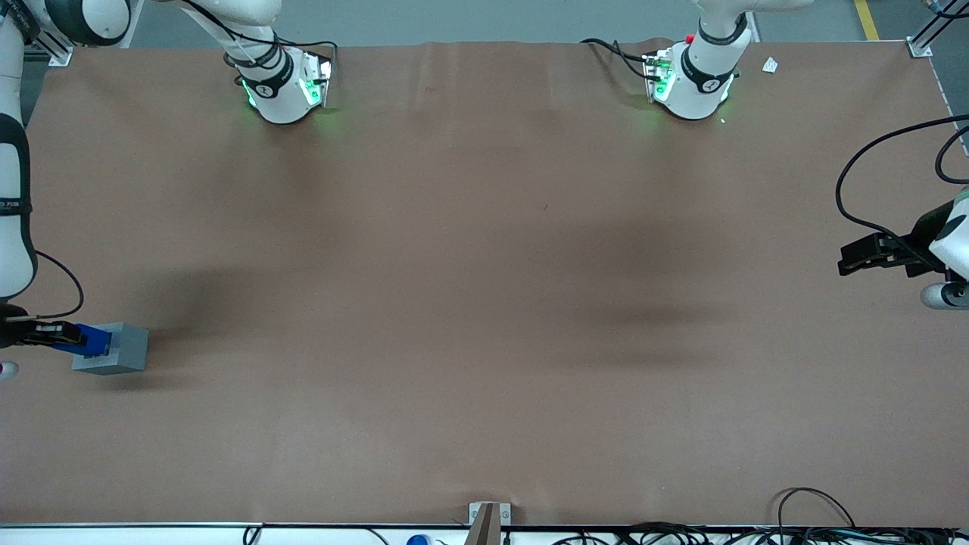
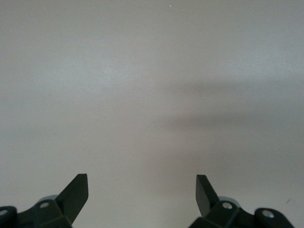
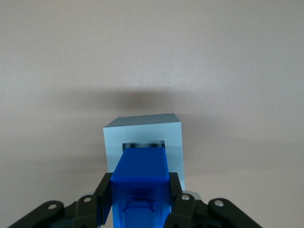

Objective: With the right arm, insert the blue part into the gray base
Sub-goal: 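Press the blue part down into the gray base with the right gripper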

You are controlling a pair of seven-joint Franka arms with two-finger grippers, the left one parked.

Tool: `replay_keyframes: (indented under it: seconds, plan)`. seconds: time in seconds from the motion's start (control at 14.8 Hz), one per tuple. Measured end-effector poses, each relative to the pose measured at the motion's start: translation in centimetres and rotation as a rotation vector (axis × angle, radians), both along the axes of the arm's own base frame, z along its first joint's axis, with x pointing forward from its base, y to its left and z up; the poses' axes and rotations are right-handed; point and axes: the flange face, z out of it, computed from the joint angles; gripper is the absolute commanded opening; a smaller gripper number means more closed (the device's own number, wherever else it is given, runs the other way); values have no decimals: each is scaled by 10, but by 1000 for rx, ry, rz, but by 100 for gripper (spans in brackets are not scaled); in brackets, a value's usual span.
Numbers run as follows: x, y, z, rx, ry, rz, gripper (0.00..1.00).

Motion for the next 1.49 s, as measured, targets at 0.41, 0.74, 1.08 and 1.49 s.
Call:
replay_keyframes:
  seconds: [0.41,0.74,1.08,1.49]
  plan:
    - [1,0,-2,-1,-2,1,10]
    - [1,0,-5,0,-1,1,10]
    - [2,0,-5,-4,-9,1,10]
    - [4,-1,-5,-12,-29,1,10]
